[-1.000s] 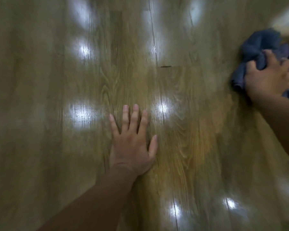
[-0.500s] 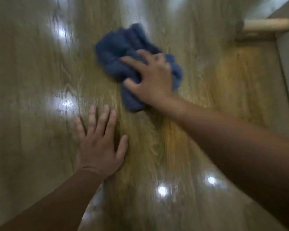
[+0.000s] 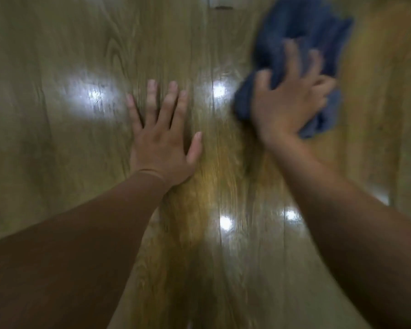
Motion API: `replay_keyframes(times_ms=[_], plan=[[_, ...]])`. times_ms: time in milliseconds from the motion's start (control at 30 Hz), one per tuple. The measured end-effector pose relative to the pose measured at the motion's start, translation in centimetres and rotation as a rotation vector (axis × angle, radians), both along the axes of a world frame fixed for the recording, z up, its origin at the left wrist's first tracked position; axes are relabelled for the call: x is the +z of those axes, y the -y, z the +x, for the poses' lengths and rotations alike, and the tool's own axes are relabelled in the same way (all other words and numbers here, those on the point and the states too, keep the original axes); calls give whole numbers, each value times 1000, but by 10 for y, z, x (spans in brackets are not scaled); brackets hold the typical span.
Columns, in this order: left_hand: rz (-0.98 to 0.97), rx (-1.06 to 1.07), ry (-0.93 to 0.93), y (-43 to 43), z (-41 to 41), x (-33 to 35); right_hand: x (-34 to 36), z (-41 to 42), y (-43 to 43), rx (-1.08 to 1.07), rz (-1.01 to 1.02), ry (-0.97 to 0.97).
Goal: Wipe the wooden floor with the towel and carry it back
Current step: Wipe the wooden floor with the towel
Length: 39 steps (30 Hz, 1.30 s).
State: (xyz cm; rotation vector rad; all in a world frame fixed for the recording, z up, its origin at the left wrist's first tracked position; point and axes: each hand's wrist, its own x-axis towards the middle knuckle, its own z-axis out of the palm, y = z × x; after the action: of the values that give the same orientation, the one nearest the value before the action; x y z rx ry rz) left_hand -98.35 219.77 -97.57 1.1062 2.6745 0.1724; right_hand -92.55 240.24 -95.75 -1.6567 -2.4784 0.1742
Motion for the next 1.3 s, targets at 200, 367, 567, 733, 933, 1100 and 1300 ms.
replay_keyframes(times_ms=[200, 367, 567, 733, 933, 1100, 1300], plan=[[54, 9, 28, 2, 0, 1, -6, -2, 56, 703, -82, -212], [96, 28, 16, 4, 0, 0, 5, 152, -118, 202, -43, -20], [56, 1, 37, 1, -1, 7, 17, 139, -120, -260, -119, -61], [72, 34, 24, 2, -2, 2, 0, 67, 111, 320, -66, -133], [135, 17, -7, 5, 0, -3, 4, 90, 101, 586, -215, -200], [98, 33, -29, 4, 1, 0, 4, 231, -76, 137, -147, -80], [92, 34, -41, 3, 1, -2, 27, 240, -126, -225, -173, -187]])
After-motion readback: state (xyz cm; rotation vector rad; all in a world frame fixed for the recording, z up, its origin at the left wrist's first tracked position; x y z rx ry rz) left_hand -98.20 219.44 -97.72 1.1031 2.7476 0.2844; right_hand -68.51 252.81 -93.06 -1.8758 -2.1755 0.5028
